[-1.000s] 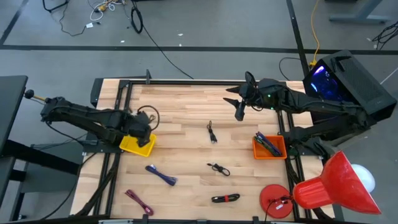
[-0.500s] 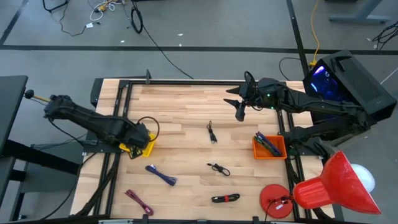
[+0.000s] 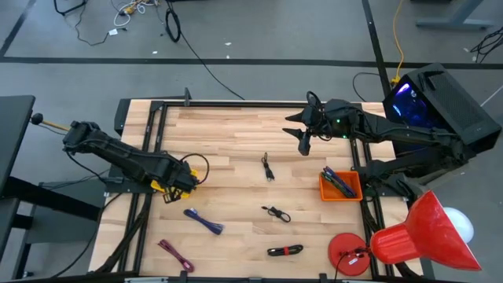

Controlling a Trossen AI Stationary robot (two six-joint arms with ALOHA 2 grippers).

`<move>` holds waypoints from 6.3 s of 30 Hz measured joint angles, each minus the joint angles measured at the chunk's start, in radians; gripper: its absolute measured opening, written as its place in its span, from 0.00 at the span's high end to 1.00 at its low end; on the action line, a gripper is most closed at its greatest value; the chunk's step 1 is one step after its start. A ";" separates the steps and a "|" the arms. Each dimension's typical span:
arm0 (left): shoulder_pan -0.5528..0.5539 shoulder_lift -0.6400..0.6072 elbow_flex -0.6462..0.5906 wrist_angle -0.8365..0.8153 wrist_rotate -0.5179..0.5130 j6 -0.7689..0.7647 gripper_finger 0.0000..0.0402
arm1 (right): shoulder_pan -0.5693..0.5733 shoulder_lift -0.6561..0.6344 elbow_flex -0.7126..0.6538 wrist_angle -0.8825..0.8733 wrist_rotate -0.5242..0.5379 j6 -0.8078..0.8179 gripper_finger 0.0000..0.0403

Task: Pick & Place USB Port
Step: Put the black charger cable into the yellow basket, then put the black charger cable into the orange basket

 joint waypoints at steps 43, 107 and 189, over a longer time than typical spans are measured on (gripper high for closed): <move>0.107 -0.001 -0.072 0.059 -0.010 0.145 0.75 | 0.000 0.000 -0.142 0.171 -0.053 0.015 0.55; -0.201 0.455 0.103 0.652 0.193 0.448 0.62 | 0.000 0.000 -0.142 0.180 -0.113 0.026 0.55; 0.259 0.353 0.447 1.483 -0.124 1.016 0.93 | 0.224 -0.001 -0.332 0.773 0.048 -0.070 0.58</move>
